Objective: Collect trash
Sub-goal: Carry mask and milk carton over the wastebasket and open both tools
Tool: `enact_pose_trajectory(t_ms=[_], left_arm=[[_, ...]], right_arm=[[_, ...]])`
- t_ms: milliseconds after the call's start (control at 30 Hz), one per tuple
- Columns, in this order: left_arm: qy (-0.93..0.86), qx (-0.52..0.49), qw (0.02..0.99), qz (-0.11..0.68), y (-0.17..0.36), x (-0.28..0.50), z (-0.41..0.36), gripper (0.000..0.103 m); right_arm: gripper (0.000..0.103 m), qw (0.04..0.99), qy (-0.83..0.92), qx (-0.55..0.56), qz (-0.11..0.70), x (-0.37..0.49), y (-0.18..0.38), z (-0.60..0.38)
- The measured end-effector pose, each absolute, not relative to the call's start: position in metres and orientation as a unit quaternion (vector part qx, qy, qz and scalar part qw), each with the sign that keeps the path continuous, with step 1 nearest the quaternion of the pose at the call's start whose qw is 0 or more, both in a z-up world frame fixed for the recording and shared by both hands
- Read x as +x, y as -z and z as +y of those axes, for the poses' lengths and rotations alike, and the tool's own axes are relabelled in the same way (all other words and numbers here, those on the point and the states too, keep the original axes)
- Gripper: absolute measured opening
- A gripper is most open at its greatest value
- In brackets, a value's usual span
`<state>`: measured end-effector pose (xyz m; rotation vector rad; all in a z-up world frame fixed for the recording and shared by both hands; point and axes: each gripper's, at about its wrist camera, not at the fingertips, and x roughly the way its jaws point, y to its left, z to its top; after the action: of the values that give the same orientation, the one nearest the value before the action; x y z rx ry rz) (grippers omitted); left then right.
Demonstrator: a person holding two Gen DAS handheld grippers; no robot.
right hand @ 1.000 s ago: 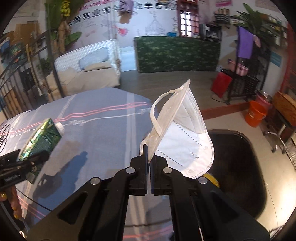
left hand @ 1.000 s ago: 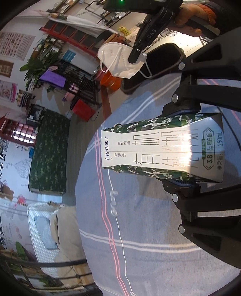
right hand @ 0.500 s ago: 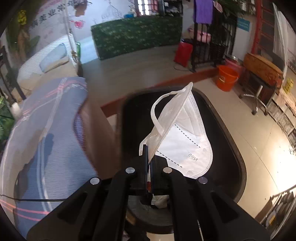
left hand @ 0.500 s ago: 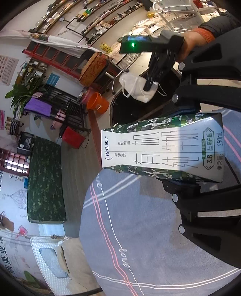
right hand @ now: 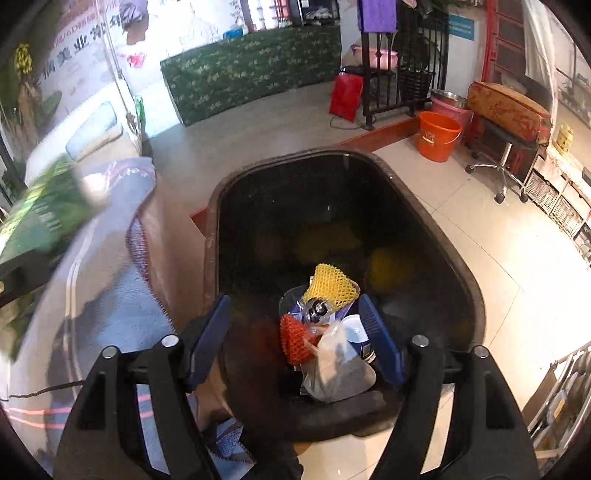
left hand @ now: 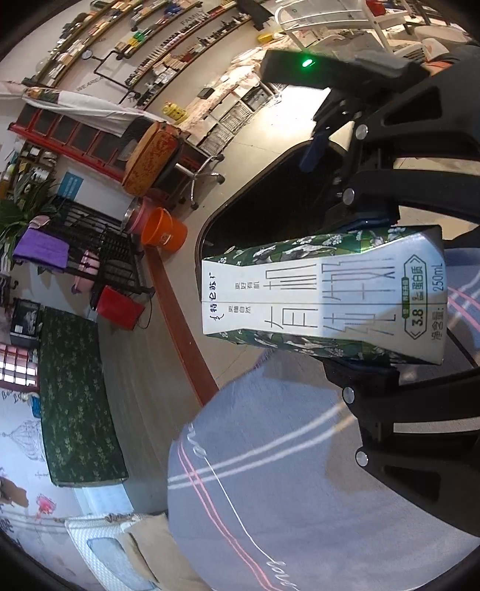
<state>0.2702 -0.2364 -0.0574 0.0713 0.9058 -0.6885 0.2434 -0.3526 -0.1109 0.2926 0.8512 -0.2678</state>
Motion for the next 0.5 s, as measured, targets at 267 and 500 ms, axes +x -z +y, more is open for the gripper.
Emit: enact_pose_trajectory(t_ms=[267,500], left_arm=[[0.346,0.075,0.828,0.436,0.065,0.279,-0.294,0.05],[0.362,0.108,0.811,0.446,0.077,0.28,-0.332,0.05]], right_arm=[[0.074,0.904,0.139,0.133,0.383,0.204,0.099,-0.342],[0.075,0.906,0.159,0.137,0.368,0.172,0.095,-0.355]])
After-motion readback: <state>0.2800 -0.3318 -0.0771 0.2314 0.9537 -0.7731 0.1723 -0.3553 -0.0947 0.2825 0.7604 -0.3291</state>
